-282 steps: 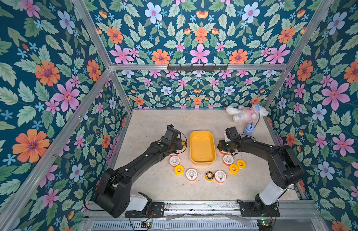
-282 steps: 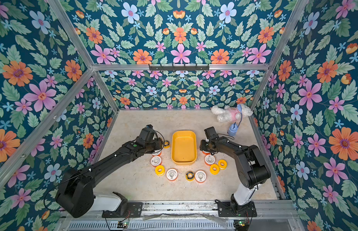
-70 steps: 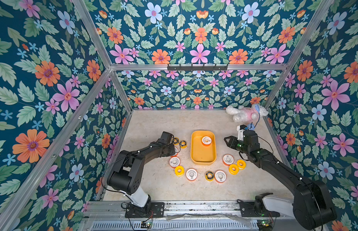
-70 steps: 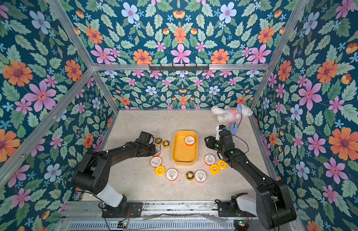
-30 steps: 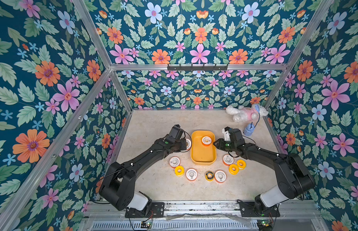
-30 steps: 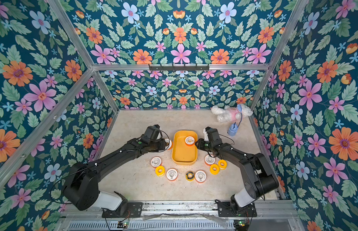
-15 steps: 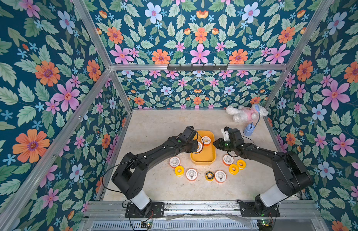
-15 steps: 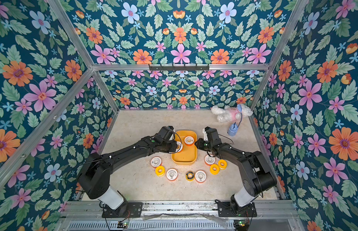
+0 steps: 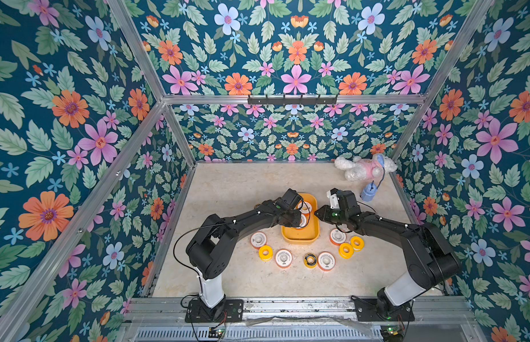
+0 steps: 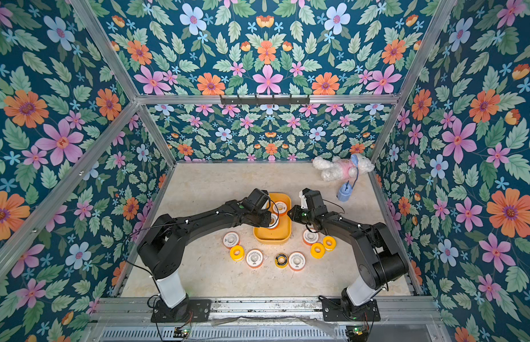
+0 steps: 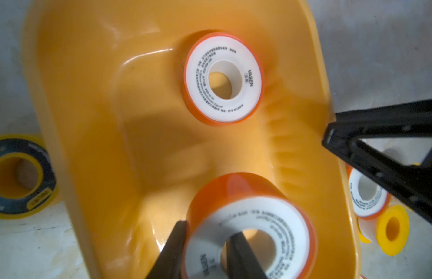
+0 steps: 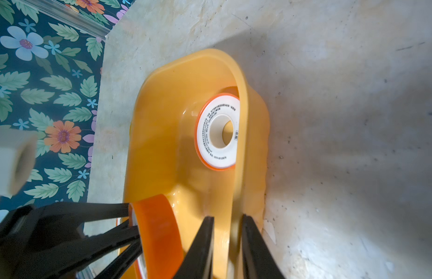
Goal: Put the sealing tape into the storage box
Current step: Place the sealing tape in the storage box.
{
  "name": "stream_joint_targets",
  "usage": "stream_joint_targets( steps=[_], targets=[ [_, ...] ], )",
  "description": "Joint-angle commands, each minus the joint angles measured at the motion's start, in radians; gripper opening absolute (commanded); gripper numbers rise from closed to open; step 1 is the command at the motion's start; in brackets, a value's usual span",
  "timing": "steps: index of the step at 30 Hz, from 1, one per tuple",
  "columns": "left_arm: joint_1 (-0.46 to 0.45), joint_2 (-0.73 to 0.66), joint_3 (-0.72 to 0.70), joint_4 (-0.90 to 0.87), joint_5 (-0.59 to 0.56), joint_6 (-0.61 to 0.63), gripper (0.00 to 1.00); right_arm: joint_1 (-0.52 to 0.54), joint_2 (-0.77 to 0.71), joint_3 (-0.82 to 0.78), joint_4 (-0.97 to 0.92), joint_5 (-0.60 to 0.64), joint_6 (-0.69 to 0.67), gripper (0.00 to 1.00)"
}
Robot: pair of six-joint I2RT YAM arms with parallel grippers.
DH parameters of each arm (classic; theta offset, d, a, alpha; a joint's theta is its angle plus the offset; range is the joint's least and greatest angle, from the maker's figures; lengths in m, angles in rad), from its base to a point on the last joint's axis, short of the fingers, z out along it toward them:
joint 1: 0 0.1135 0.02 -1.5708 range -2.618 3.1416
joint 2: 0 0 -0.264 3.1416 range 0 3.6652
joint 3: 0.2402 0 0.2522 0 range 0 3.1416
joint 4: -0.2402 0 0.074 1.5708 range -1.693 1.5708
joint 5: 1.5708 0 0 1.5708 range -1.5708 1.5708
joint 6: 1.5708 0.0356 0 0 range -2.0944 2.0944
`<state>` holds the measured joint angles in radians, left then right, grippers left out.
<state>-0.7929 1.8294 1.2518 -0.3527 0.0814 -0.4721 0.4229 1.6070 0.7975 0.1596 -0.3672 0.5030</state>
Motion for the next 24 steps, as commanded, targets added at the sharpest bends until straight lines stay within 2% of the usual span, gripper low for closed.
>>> stream_joint_targets(
  steps=[1,24],
  targets=[
    [0.000,0.029,0.018,-0.002,0.008,0.011,0.27,0.002,-0.001,0.003,0.032,-0.013,0.004,0.26],
    [0.000,0.198,0.131,-0.003,0.026,0.012,0.29,0.001,0.002,0.005,0.023,-0.024,-0.001,0.26]
  ],
)
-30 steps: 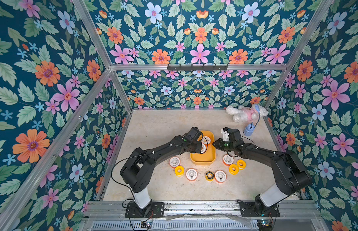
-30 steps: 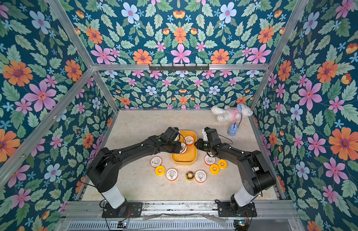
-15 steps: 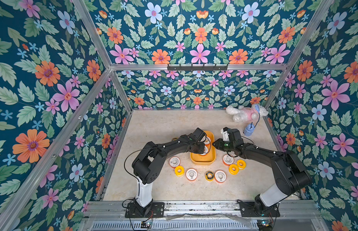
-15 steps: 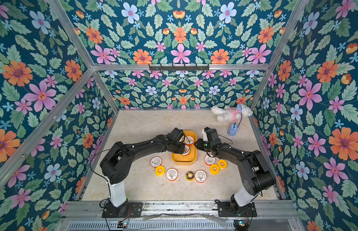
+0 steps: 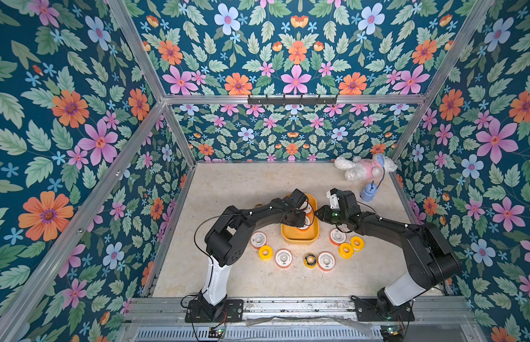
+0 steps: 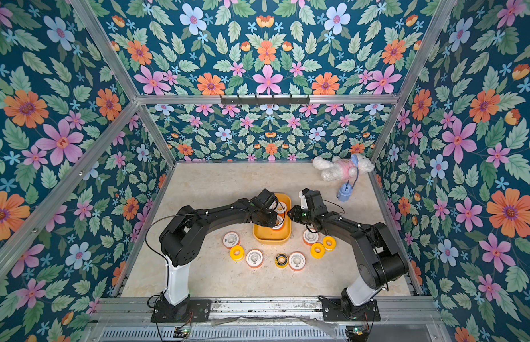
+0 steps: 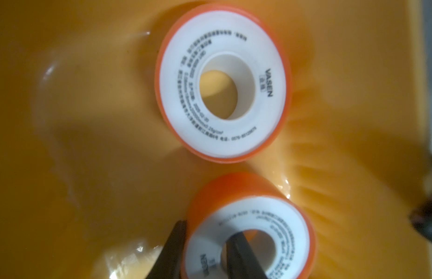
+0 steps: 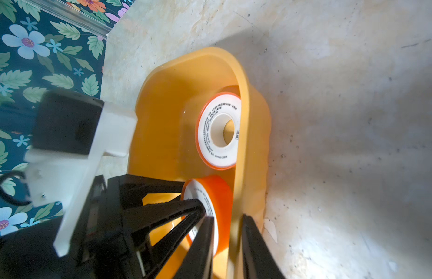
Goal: Put the sealing tape into the storage box
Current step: Place the sealing tape in the storage box.
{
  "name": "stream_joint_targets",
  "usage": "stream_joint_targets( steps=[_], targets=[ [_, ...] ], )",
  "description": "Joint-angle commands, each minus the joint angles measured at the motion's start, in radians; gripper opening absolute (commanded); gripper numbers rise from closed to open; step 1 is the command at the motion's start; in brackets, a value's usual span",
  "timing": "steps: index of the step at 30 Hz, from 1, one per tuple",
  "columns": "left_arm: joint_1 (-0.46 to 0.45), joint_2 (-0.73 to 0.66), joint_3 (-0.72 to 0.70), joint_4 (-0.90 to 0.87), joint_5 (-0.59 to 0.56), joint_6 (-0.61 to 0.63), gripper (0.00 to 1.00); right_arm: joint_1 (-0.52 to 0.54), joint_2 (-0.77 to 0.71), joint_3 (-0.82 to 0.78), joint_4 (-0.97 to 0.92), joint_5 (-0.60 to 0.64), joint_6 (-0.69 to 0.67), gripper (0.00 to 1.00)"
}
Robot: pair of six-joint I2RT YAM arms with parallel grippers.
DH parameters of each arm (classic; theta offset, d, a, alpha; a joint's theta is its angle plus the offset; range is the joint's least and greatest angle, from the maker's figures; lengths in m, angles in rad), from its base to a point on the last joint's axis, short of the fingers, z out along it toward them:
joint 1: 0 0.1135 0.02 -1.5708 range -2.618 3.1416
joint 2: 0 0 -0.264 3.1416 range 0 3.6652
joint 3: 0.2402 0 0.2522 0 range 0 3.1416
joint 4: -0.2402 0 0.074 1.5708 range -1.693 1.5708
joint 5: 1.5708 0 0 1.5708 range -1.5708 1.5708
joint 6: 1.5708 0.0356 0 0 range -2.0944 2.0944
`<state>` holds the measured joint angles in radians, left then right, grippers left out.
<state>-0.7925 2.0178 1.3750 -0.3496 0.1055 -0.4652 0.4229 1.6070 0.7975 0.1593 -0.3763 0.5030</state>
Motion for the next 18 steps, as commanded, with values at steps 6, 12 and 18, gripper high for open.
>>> stream_joint_targets(
  steps=[6,12,18],
  targets=[
    [-0.001,0.031,0.022,-0.003,0.007,0.005,0.31,0.003,0.007,0.007,0.024,-0.016,-0.001,0.26],
    [-0.001,0.045,0.039,-0.001,0.014,0.004,0.36,0.003,0.005,0.005,0.020,-0.012,-0.004,0.27],
    [-0.001,0.042,0.042,0.001,0.011,0.000,0.39,0.002,0.002,0.002,0.018,-0.006,-0.004,0.27]
  ],
)
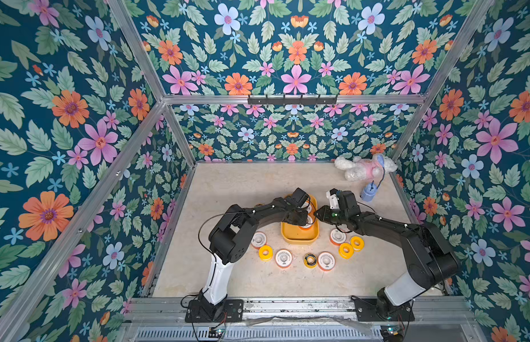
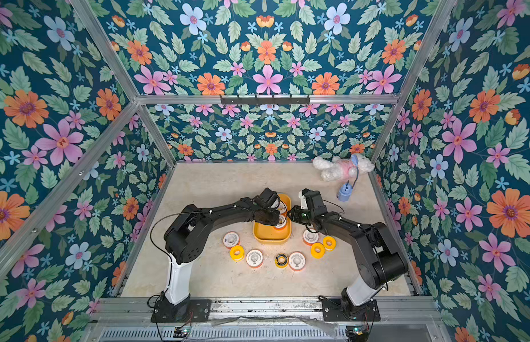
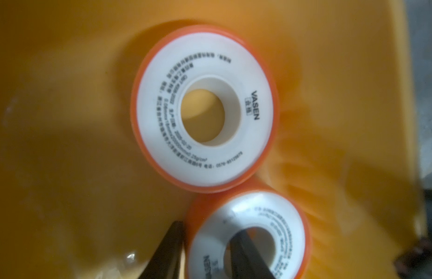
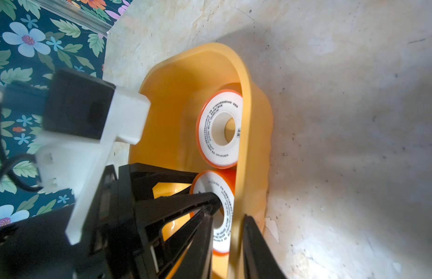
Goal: Put the sealing tape into the storage box
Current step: Place the sealing tape in the storage box.
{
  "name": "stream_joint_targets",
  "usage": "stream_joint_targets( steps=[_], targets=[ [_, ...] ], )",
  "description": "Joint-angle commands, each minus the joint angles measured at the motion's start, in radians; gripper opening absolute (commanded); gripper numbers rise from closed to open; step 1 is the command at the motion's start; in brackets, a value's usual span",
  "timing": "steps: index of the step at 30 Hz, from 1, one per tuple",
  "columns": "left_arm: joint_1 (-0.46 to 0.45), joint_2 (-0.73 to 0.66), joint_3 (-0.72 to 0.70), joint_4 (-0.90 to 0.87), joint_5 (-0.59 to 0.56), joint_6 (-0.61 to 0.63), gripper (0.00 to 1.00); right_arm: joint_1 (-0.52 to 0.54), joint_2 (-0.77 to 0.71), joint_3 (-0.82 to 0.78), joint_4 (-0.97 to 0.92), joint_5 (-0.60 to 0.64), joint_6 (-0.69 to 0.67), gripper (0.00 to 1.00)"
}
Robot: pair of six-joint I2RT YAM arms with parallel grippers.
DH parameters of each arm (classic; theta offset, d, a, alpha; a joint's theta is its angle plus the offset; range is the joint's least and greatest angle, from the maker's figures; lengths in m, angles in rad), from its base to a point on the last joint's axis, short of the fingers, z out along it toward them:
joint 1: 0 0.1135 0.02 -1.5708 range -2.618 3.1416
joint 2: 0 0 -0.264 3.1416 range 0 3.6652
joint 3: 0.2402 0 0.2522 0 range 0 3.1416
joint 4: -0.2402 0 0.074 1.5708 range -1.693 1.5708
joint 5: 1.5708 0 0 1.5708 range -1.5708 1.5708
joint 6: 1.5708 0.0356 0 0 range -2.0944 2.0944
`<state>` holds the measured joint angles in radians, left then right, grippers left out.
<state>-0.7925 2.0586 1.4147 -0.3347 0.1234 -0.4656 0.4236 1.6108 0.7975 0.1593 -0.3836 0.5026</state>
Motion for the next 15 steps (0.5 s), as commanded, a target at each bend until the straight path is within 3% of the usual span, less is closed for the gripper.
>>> stream_joint_targets(
  steps=[1,15],
  targets=[
    [-0.001,0.002,0.002,-0.012,-0.008,0.000,0.39,0.002,-0.002,0.002,0.016,0.000,-0.005,0.27],
    [-0.001,-0.011,0.009,0.002,-0.007,-0.006,0.45,0.002,-0.027,0.005,0.000,0.028,-0.012,0.30]
  ],
)
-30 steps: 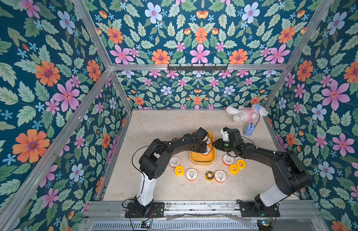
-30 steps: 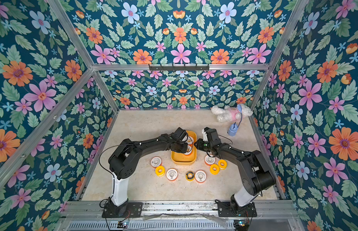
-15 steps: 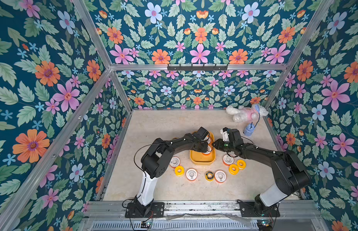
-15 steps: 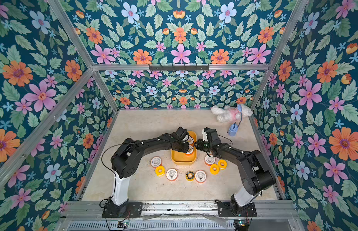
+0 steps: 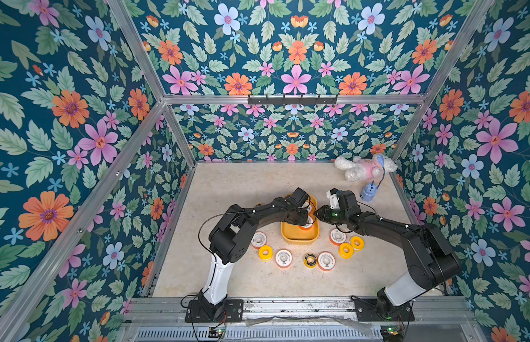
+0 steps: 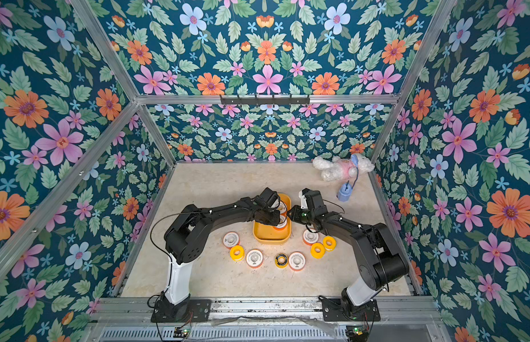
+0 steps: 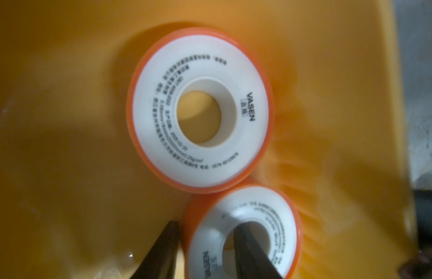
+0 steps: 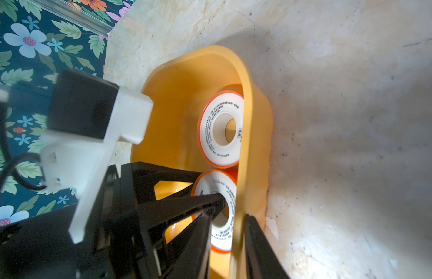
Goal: Put the sealing tape into the storage box
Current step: Place the sealing tape in the storage box.
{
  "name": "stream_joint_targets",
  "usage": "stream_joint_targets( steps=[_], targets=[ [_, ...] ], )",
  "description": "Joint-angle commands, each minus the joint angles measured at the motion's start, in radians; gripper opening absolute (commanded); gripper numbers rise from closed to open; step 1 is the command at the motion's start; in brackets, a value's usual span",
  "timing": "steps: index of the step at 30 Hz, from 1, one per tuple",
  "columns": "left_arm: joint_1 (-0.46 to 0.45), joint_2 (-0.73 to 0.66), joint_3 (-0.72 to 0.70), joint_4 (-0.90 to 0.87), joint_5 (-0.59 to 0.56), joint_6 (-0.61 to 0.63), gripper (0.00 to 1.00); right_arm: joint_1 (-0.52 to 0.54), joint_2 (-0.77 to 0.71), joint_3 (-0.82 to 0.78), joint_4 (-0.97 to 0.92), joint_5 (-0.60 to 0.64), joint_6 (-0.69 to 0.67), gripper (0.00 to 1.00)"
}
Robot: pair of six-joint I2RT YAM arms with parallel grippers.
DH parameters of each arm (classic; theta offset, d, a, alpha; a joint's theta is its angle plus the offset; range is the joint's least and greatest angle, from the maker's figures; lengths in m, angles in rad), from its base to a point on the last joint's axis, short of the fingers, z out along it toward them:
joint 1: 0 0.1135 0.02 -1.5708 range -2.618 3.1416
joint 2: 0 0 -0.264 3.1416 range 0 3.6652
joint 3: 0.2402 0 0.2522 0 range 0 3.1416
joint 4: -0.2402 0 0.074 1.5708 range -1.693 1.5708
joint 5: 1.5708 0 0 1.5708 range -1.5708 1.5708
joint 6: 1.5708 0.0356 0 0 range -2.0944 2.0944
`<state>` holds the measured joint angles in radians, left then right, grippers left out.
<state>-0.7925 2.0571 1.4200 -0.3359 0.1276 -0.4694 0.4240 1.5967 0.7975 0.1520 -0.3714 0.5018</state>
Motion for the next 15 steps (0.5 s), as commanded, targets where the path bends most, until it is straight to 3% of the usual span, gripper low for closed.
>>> stream_joint_targets(
  steps=[1,9,15],
  targets=[
    [-0.001,-0.012,0.003,0.004,-0.011,-0.001,0.45,0.001,-0.016,0.004,0.005,0.017,-0.012,0.30],
    [-0.001,-0.079,-0.017,-0.004,-0.035,0.006,0.55,0.001,-0.079,0.009,-0.049,0.092,-0.026,0.34],
    [0.001,-0.202,-0.068,-0.003,-0.085,0.009,0.56,0.001,-0.156,-0.005,-0.125,0.170,-0.049,0.37]
  ],
)
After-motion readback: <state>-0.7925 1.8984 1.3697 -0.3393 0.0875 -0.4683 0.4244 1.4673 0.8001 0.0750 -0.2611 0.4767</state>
